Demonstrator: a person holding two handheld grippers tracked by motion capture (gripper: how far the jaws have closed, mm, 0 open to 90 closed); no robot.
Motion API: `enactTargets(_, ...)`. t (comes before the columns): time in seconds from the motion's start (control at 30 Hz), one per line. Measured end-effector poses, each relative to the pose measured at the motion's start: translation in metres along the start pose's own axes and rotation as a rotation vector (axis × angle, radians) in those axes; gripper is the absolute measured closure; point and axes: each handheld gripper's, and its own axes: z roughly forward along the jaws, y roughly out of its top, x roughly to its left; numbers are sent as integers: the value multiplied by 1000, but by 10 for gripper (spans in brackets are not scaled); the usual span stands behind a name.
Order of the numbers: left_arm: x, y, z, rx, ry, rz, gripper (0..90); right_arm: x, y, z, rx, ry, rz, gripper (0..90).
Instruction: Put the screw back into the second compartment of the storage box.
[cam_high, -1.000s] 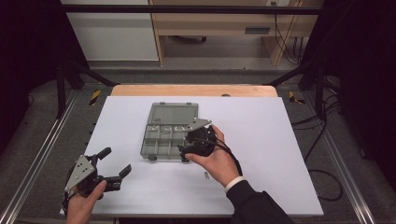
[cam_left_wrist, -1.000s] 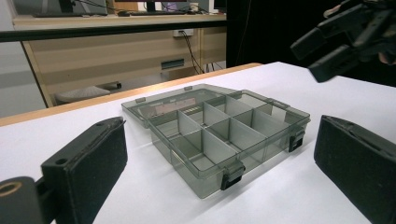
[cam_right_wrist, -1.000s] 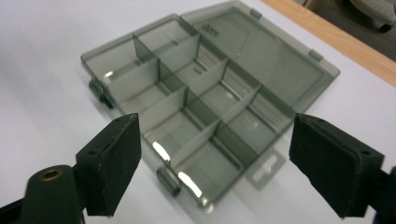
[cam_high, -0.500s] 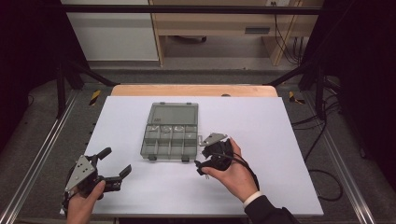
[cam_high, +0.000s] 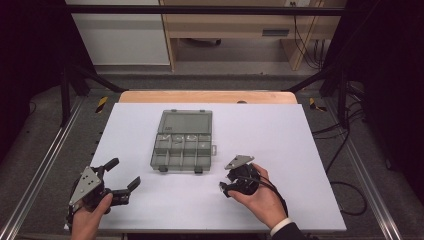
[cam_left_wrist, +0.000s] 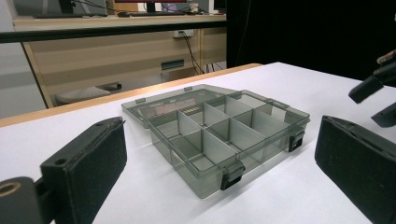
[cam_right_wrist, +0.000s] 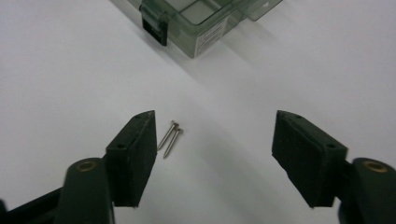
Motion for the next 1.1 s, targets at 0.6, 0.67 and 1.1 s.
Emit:
enactTargets(0.6,0,0,0,1,-3,2,22,0,-11,12,13,41,28,656)
enactTargets(0.67,0,0,1,1,-4,2,21,0,-12,13,14,53,38,682)
enactTargets(1.1,0,0,1,2,-7,4,22,9,-12,26,20,87,58,742)
